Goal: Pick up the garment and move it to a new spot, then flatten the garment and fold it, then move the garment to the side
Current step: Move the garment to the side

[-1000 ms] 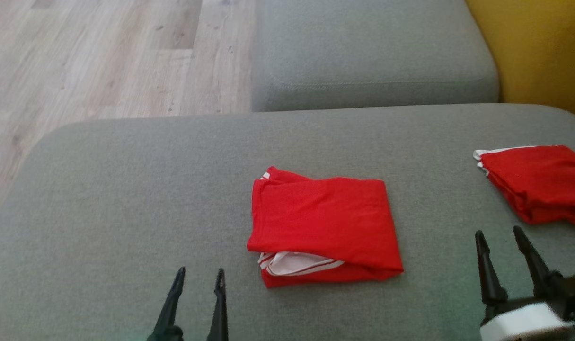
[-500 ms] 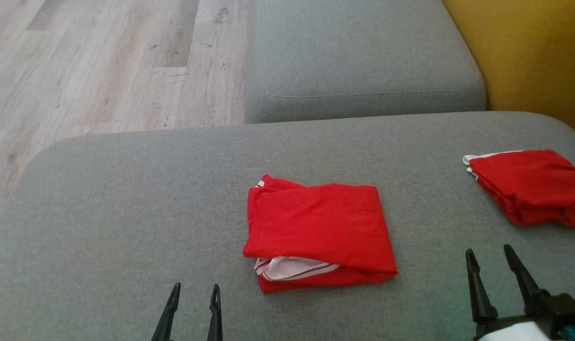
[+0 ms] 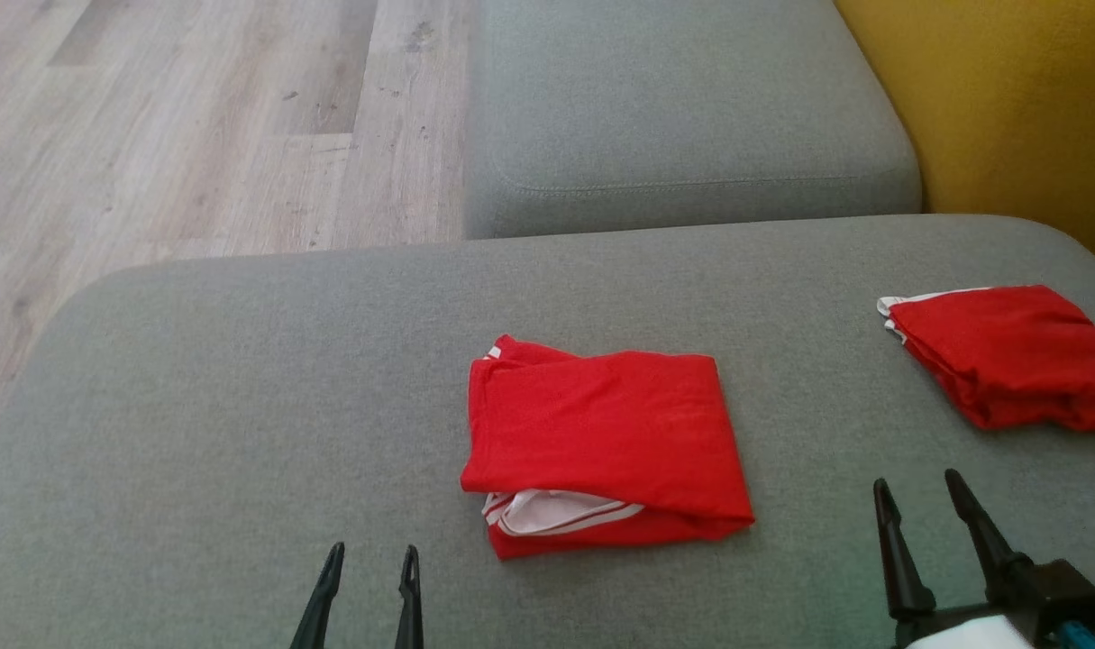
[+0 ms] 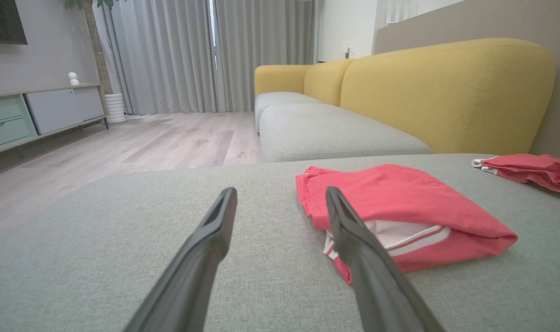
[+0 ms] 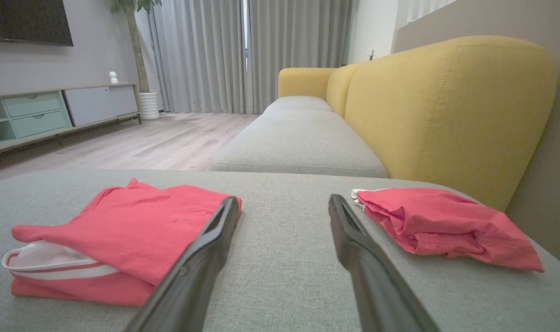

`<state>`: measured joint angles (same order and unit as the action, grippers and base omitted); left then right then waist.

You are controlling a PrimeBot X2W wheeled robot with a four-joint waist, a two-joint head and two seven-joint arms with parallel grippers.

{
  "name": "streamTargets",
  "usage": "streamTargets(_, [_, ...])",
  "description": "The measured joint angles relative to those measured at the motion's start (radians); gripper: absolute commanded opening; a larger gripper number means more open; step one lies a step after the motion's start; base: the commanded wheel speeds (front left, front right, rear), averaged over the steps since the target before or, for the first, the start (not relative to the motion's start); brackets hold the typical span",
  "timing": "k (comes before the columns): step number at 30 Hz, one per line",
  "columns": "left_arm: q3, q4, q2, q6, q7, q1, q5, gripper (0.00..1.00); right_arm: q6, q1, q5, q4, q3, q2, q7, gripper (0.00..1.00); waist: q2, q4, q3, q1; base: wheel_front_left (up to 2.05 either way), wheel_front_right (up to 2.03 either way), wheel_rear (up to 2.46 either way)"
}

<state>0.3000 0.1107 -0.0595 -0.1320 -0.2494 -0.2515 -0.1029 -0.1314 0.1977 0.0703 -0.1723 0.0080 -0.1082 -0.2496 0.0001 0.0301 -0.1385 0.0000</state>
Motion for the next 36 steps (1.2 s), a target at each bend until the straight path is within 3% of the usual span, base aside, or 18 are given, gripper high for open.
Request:
streamTargets(11, [0.018, -0.004, 0.0, -0.002, 0.0, 0.001, 0.0, 1.0, 0.0, -0.001, 0.002, -0.038, 0.017, -0.002, 0.0, 1.0, -0.0001, 0.025, 0.037, 0.0, 0.0, 0.0, 0.0])
streamTargets(17, [0.036, -0.005, 0.0, -0.01, 0.0, 0.011, 0.0, 1.0, 0.0, -0.071, 0.153, -0.195, 0.119, -0.011, 0.003, 1.0, 0.0, 0.056, 0.083, 0.0001, 0.0, 0.0, 0.0])
streamTargets(20, [0.058, -0.004, 0.0, -0.017, 0.0, 0.031, 0.0, 1.0, 0.0, -0.173, 0.242, -0.268, 0.164, -0.029, 0.062, 1.0, 0.0, 0.074, 0.106, 0.0001, 0.0, 0.0, 0.0])
streamTargets(24, [0.082, -0.002, 0.0, -0.019, 0.0, 0.066, 0.0, 1.0, 0.0, -0.355, 0.414, -0.374, 0.189, -0.037, 0.226, 1.0, 0.0, 0.102, 0.145, 0.0002, 0.0, 0.0, 0.0])
streamTargets(31, [0.112, -0.002, 0.0, -0.032, 0.0, 0.115, 0.0, 1.0, 0.0, -0.481, 0.603, -0.529, 0.208, -0.045, 0.429, 1.0, -0.0001, 0.14, 0.2, 0.0002, 0.0, 0.0, 0.0])
streamTargets(32, [0.117, -0.002, 0.001, -0.036, 0.0, 0.119, 0.0, 1.0, 0.0, -0.491, 0.621, -0.534, 0.214, -0.049, 0.44, 0.96, -0.0001, 0.143, 0.207, 0.0002, 0.0, 0.0, 0.0])
streamTargets(34, [0.121, -0.003, 0.001, -0.037, 0.0, 0.127, -0.002, 1.0, 0.0, -0.515, 0.669, -0.536, 0.222, -0.052, 0.453, 0.0, 0.0, 0.147, 0.219, 0.0002, 0.0, 0.0, 0.0])
streamTargets(36, [0.122, -0.003, 0.001, -0.046, 0.0, 0.129, -0.002, 1.0, 0.0, -0.521, 0.707, -0.524, 0.249, -0.054, 0.452, 0.0, 0.0, 0.146, 0.231, 0.0002, 0.0, 0.0, 0.0])
